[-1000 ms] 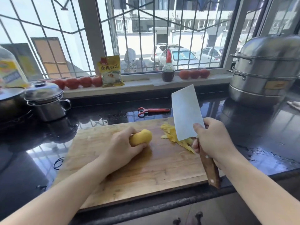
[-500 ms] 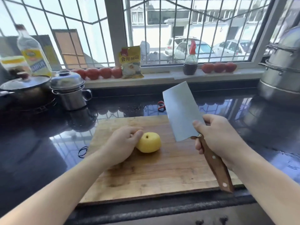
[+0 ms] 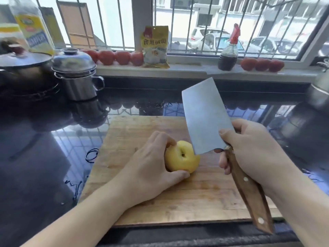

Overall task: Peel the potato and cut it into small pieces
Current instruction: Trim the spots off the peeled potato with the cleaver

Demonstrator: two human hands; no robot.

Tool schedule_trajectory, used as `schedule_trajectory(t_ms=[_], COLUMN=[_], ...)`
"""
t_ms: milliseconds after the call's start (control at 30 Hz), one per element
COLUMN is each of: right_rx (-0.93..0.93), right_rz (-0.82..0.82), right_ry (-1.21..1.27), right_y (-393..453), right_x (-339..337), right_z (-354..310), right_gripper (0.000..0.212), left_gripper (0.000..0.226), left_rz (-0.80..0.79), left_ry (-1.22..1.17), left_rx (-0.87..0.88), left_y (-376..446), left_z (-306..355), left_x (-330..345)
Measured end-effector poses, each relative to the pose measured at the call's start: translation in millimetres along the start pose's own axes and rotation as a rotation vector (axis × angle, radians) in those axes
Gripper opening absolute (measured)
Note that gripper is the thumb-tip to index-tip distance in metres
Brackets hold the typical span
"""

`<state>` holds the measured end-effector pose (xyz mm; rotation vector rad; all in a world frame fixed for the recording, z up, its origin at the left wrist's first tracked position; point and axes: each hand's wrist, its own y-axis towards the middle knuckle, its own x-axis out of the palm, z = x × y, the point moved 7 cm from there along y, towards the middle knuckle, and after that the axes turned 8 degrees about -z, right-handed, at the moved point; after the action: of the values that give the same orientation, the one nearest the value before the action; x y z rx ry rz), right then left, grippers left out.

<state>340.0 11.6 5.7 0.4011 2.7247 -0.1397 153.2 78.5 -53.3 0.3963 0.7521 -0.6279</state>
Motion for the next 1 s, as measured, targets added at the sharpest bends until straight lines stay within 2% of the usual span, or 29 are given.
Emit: schedule_trajectory(t_ms=[333,567,767,867,1000], right_rx=[-0.052,0.017,0.081,0.078,0.055], right_rz=[0.02,0.055,0.051,0.073,0.091], right_ry=[-0.192,-0.052,0.057,0.071,0.088], right_y=[-5.8,-13.0,-14.9,-17.9,-22.0], right_x=[4.7,6.6,2.6,-0.2,1.2], right_z=[-10.6,3.1,12.8,16.1,19.7], right_gripper=[0.019,0.022,0.02,0.02,0.02], left_gripper=[0.056,0.057,0.045,0.057,0.053], left_rz=[0.005,0.031,0.059,0.037,0.059], left_ry=[0.031,0.155,0.135,0.176,0.167], left_rx=[-0.03,-0.025,0.029,0.06,0.052], left_y=[0.8,-3.6,-10.5,-8.7,-7.8], left_z=[2.0,8.7,12.4,15.4,14.4], left_x=[-0.9,0.2,-0.4,1.7,0.6])
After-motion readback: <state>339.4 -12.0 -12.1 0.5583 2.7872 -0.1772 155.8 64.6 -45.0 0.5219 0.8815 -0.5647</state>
